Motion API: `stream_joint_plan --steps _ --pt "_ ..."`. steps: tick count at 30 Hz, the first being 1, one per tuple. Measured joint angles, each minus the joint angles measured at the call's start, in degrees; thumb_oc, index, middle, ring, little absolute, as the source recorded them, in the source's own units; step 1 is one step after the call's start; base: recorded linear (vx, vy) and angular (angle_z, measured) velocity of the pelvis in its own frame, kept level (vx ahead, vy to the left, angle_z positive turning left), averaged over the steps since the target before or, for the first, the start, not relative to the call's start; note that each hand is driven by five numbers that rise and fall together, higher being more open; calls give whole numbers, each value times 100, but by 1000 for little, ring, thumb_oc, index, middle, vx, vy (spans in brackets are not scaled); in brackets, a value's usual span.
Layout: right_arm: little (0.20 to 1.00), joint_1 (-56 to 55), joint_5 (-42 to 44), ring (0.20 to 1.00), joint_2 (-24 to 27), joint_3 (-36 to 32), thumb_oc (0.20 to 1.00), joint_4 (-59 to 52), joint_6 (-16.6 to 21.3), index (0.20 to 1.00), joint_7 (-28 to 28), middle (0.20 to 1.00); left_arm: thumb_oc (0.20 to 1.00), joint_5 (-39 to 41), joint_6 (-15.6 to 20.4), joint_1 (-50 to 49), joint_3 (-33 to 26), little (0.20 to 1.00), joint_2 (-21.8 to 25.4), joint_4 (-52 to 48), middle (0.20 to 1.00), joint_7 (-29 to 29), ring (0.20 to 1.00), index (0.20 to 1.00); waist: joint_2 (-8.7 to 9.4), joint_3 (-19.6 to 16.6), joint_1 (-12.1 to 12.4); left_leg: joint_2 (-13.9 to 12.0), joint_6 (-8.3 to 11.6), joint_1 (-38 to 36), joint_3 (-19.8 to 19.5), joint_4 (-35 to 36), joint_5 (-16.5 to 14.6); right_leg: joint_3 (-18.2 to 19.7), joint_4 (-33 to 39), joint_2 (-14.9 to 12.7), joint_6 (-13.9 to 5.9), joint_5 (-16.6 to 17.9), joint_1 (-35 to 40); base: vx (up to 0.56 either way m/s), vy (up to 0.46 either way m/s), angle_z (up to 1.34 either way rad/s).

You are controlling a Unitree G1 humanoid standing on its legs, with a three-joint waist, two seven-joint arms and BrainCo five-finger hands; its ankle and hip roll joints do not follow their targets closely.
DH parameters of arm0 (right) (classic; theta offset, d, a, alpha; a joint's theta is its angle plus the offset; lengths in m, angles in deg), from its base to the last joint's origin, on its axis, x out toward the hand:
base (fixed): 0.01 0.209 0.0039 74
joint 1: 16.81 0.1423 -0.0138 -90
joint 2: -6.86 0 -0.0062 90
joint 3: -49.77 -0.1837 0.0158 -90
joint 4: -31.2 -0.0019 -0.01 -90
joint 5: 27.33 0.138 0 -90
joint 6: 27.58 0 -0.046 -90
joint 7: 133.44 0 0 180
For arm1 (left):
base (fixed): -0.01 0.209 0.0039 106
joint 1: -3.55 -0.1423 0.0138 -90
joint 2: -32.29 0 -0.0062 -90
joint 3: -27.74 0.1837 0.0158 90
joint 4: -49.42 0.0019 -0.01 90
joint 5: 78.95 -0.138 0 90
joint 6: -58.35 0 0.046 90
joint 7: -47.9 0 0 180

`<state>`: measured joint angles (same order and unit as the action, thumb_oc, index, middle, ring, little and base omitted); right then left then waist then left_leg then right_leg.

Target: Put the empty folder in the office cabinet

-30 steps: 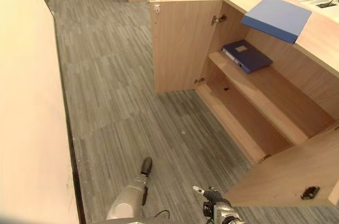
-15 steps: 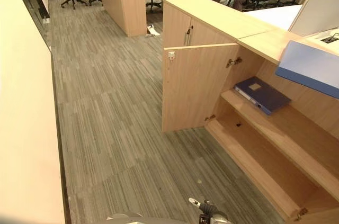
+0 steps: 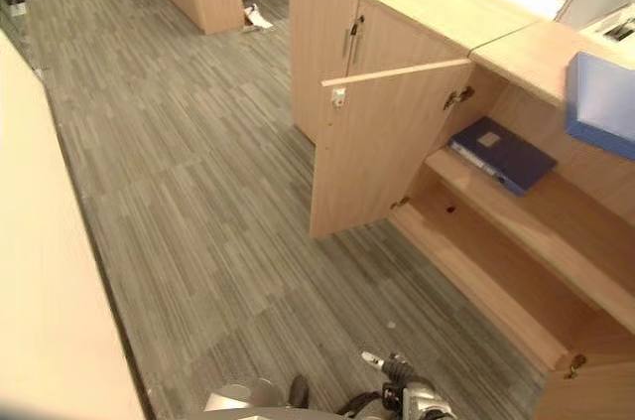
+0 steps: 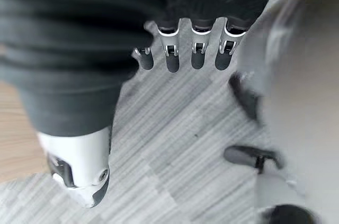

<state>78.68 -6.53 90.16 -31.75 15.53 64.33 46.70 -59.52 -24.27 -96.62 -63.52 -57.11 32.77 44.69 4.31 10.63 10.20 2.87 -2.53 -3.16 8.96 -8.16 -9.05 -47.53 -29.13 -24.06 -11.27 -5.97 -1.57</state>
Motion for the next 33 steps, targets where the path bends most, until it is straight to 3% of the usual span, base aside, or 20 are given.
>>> stream_joint_plan --steps 1,3,5,8,9,11,12,14,17,20,23,25,27,29,31,32,33 --pt "1000 -39 0 1000 -15 4 1000 24 -16 1000 10 1000 1000 0 2 64 -20 1000 91 32 1000 -23 1000 1000 81 -13 78 25 113 -97 11 136 -34 34 -2 -43 124 -73 42 171 -153 9" --pt "1000 -29 9 1000 10 -31 1000 -11 36 1000 108 1000 1000 0 15 71 147 1000 19 -80 1000 -25 1000 1000 188 -105 40 28 -33 -253 48 313 101 -65 118 4 205 -115 35 132 -113 -11" --pt "1000 16 13 1000 30 -37 1000 -12 38 1000 111 1000 1000 0 10 130 208 1000 -58 -173 1000 -19 1000 1000 160 -116 -80 -12 -25 -274 4 332 131 -139 152 61 215 -121 63 91 -74 8" --pt "1000 49 51 1000 54 -39 1000 -14 39 1000 111 1000 1000 -3 37 314 318 1000 -125 -234 1000 -32 1000 1000 17 -126 -239 -150 -10 -352 -224 415 141 -224 31 193 393 -223 -11 96 -73 13" --pt "1000 66 51 1000 68 -39 1000 -21 43 1000 112 1000 1000 -4 51 328 347 1000 -137 -264 1000 -37 1000 1000 -4 -158 -313 -183 -10 -361 -257 394 140 -234 120 243 487 -204 -104 107 -79 8" --pt "1000 46 52 1000 73 -35 1000 -27 52 1000 112 1000 1000 -18 79 341 389 1000 -129 -293 1000 -37 1000 1000 42 -233 -350 -188 8 -372 -228 288 129 -332 591 380 939 -68 -102 127 -90 -7" --pt "1000 14 52 1000 106 -32 1000 -26 52 1000 114 1000 1000 -68 51 293 482 1000 -161 -257 1000 -36 1000 1000 -42 -358 -336 -242 33 -356 -224 190 140 -346 689 465 1103 -67 2 111 -79 -12" --pt "1000 -79 51 1000 167 -29 1000 -13 47 1000 111 1000 1000 -99 70 286 568 1000 -229 -320 1000 -18 1000 1000 -47 -401 -343 -301 71 -245 -187 -214 118 -335 749 517 1168 -61 174 99 -82 -18" --pt "1000 -116 52 1000 297 -20 1000 -13 52 1000 112 1000 1000 -141 71 294 577 1000 -286 -350 1000 -11 1000 1000 -195 -608 -394 -423 154 -387 -163 31 89 -331 712 653 1218 -134 129 108 -95 -7" --pt "1000 13 51 1000 287 -9 1000 -17 51 1000 102 1000 1000 -188 117 412 588 1000 -200 -607 1000 -25 1000 1000 -88 -606 -460 -522 379 -397 -71 35 -50 -182 606 767 1216 -296 -24 113 -167 -21" --pt "1000 125 52 1000 227 -7 1000 -23 61 1000 105 1000 1000 -185 137 274 621 1000 -83 -1073 1000 -17 1000 1000 79 -609 -355 -689 723 -232 233 -624 -312 55 691 949 1189 -494 -119 42 -133 -61" --pt "1000 102 52 1000 158 -3 1000 -31 70 1000 108 1000 1000 -179 183 78 678 1000 76 -1598 1000 12 1000 1000 109 -572 -167 -944 718 197 261 -2021 -439 404 987 1217 1276 -460 -5 -51 -56 -90" --pt "1000 114 52 1000 212 11 1000 -33 144 1000 115 1000 1000 -158 183 -79 691 1000 128 -2162 1000 16 1000 1000 -50 -504 -89 -1073 771 991 -253 -3371 -367 629 1246 1446 1361 -398 32 -42 10 -92" --pt "1000 151 44 1000 302 28 1000 -32 127 1000 134 1000 1000 -53 174 -227 684 1000 169 -2870 1000 39 1000 1000 -144 -313 -47 -967 728 1541 -676 -2973 -477 813 1268 1449 1475 -369 -83 -20 49 -56" --pt "1000 234 32 1000 403 32 1000 -30 108 1000 149 1000 1000 -52 187 -158 669 1000 145 -3113 1000 46 1000 1000 -240 -107 17 -831 754 1850 -866 -2297 -394 1051 1233 1408 1513 -274 -251 4 61 -52" --pt "1000 278 27 1000 430 85 1000 -34 114 1000 150 1000 1000 -53 150 -183 683 1000 153 -3144 1000 50 1000 1000 -290 -50 32 -725 833 1892 -1025 -1902 -288 1226 1251 1426 1474 -228 -310 54 91 -109" --pt "1000 301 -5 1000 478 112 1000 -31 114 1000 124 1000 1000 -53 125 -269 695 1000 147 -3213 1000 64 1000 1000 -328 -12 228 -585 953 1741 -1340 -1039 -33 1472 1275 1448 1484 -169 -479 74 92 -152"
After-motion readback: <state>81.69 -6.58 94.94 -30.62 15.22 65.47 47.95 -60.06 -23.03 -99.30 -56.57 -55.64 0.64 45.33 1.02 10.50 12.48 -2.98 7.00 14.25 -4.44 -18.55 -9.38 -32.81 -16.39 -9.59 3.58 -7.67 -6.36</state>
